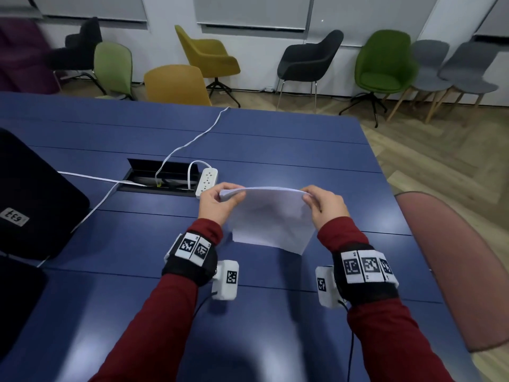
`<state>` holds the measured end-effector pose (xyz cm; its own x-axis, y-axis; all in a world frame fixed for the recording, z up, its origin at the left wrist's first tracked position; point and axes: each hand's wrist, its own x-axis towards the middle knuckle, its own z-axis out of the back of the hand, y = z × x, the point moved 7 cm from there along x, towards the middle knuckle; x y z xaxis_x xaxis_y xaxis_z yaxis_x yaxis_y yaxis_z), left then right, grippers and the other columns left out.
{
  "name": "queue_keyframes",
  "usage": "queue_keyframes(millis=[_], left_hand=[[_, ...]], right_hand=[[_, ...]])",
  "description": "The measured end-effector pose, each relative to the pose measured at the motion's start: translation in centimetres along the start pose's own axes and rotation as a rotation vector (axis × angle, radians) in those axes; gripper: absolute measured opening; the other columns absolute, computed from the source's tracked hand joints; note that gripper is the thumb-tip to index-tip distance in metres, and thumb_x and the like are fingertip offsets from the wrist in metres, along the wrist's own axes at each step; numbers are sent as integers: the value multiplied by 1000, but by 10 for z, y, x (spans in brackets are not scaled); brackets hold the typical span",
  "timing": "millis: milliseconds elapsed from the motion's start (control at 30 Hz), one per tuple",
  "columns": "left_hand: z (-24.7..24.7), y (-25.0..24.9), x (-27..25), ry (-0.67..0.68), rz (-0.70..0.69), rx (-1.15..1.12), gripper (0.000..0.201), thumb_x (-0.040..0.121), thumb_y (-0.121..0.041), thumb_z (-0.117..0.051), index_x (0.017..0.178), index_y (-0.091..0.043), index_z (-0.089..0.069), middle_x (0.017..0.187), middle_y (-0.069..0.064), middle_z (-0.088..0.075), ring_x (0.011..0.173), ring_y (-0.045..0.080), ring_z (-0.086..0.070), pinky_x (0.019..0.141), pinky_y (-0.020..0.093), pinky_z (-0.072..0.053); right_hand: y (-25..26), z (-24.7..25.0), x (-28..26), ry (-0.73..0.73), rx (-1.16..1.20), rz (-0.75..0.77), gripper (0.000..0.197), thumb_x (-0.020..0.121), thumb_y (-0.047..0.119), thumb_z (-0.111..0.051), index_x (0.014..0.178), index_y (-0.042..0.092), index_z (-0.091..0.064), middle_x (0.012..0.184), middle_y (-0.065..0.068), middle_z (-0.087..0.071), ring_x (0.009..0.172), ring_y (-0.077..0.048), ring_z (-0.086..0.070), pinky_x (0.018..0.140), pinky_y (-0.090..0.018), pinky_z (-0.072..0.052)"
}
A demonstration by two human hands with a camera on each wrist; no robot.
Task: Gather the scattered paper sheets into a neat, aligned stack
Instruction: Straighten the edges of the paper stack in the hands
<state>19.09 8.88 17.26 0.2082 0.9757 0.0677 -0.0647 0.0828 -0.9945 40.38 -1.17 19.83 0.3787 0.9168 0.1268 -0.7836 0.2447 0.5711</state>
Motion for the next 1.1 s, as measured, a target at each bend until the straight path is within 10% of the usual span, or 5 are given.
queue_keyframes(millis=[200, 500, 700, 900, 1100], left_hand=[[-30, -40, -4, 119, -159, 64, 13, 77, 4, -67, 75, -8, -67, 68, -5, -64, 58, -9, -57, 64, 5, -45], [23, 13, 17, 191, -35, 572, 14, 69, -8, -75, 73, -17, -65, 73, 2, -64, 70, 14, -57, 68, 25, -47], [60, 56, 4, 11, 201, 101, 14, 78, -5, -71, 76, -19, -66, 62, -11, -69, 59, 1, -60, 62, 13, -48], [26, 66, -22, 123, 328, -91, 24, 84, -18, -66, 105, -8, -65, 97, 7, -71, 86, 21, -68, 84, 34, -54], [29, 41, -12, 143, 206, -134, 16, 78, -7, -70, 86, -21, -67, 88, -5, -72, 80, 12, -68, 80, 26, -56]], right_hand=[[23, 10, -2, 56, -402, 42, 19, 93, 30, -43, 87, 22, -60, 91, -10, -70, 101, -32, -58, 96, -39, -33], [-27, 46, -8, -284, 123, -4, 23, 81, 35, -51, 92, 22, -68, 75, -13, -71, 78, -38, -63, 71, -41, -51], [-82, 16, -21, -289, 632, -186, 25, 85, 12, -55, 64, 24, -59, 49, 14, -56, 47, 2, -46, 55, -20, -43], [-90, -8, -29, -196, 788, -218, 23, 92, 8, -52, 77, 21, -63, 78, -7, -61, 70, -14, -53, 67, -27, -46], [-95, -16, -29, -147, 847, -207, 13, 90, 7, -55, 86, 15, -64, 61, 23, -71, 60, 9, -62, 60, -7, -50]])
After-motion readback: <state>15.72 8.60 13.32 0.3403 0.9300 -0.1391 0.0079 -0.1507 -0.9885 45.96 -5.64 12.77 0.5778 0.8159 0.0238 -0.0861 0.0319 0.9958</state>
